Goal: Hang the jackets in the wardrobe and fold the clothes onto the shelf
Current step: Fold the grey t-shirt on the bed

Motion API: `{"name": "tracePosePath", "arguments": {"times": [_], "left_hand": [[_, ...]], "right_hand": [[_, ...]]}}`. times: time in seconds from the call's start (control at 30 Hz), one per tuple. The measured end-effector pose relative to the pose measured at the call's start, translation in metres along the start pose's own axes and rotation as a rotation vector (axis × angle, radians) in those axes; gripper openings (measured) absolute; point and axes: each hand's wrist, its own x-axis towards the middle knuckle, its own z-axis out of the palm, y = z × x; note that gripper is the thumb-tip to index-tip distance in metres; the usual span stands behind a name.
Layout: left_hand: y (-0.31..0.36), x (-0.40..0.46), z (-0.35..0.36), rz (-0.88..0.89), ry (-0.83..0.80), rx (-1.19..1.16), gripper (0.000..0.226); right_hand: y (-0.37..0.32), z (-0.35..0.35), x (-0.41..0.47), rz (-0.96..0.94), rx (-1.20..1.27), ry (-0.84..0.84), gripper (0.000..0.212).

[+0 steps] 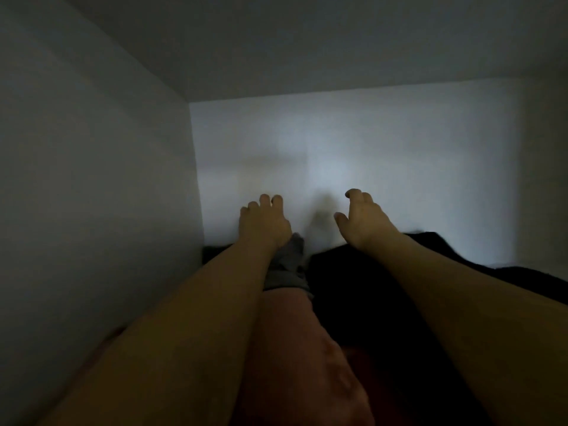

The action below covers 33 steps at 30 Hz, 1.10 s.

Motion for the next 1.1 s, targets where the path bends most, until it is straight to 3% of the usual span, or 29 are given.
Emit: {"name": "tracePosePath", "arguments": {"times": [0.23, 0.6, 0.83, 1.1], "left_hand": [[0.119, -0.068, -0.075, 0.178, 0.008, -0.092, 0.047], [0.3, -0.196, -0.184, 0.487, 0.159, -0.36, 0.046], [0.426, -0.308, -0.244, 0.805, 0.195, -0.535, 0.045], [0.494, -0.459, -0.35, 1.003, 0.232, -0.669, 0.048]], "right_hand": [[0.051, -0.138, -0.106, 0.086, -0.173, 0.061, 0.055], [0.113, -0.343, -0.319, 0.366, -0.433, 0.134, 0.051], [0.106, -0.459, -0.469, 0.605, -0.637, 0.242, 0.05], [0.058, -0.547, -0.656, 0.799, -0.739, 0.317, 0.05]]}}
